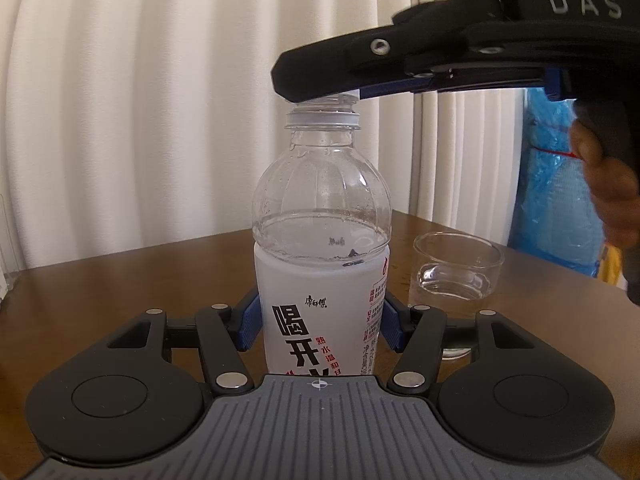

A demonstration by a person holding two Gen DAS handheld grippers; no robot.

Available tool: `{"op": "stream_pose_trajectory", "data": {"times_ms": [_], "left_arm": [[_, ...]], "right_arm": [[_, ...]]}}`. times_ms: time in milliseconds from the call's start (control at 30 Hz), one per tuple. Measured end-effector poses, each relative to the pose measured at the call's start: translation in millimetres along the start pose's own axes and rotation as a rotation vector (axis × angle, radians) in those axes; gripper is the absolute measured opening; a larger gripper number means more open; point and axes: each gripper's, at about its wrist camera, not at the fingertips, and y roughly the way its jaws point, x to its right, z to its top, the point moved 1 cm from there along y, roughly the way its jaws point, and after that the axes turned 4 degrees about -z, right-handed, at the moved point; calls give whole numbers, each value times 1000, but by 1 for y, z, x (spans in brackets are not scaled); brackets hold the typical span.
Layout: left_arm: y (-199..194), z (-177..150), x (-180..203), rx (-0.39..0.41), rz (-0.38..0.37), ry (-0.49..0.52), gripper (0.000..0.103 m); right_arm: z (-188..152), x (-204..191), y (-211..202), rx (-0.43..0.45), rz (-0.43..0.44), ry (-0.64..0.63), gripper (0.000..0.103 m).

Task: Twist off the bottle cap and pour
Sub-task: 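Regrip the cap, twist and lift it off the bottle mouth with right tool, then carry the cap away with right tool while left tool releases the bottle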

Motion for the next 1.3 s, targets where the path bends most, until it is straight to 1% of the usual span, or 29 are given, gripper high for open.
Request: {"op": "stream_pose_trajectory", "data": {"times_ms": [67,267,367,467,600,700,733,767,833,933,1000,1100,1300], "left_arm": [[0,0,0,0,-1,0,58],[-1,-1,2,0,-4,8,58],[0,0,-1,2,-5,-2,58],[0,-1,0,1,-5,1,58],[-2,-1,1,-3,3,4,59],[-4,-1,3,-4,16,3,63],[-4,-1,4,-5,22,8,66],[-5,-1,5,-5,26,9,74],[-7,-1,8,2,44,6,86],[-12,-2,12,6,61,-1,88],[-16,-4,14,2,74,-6,91],[-25,-8,20,-5,96,-13,92],[-52,-13,35,6,123,-26,94]], "right_arm": [[3,7,0,-7,56,-7,32],[11,24,0,3,177,-17,32],[16,31,2,14,198,7,32],[18,31,1,22,189,6,32],[18,28,-11,48,160,13,32],[13,21,-34,60,101,13,32],[12,19,-41,61,85,15,32],[9,16,-49,58,66,22,32],[4,12,-66,51,24,36,32],[-8,9,-87,33,-27,53,32],[-19,6,-100,12,-66,62,32],[-40,-1,-117,-44,-124,89,32],[-86,-12,-119,-197,-250,114,32]]}}
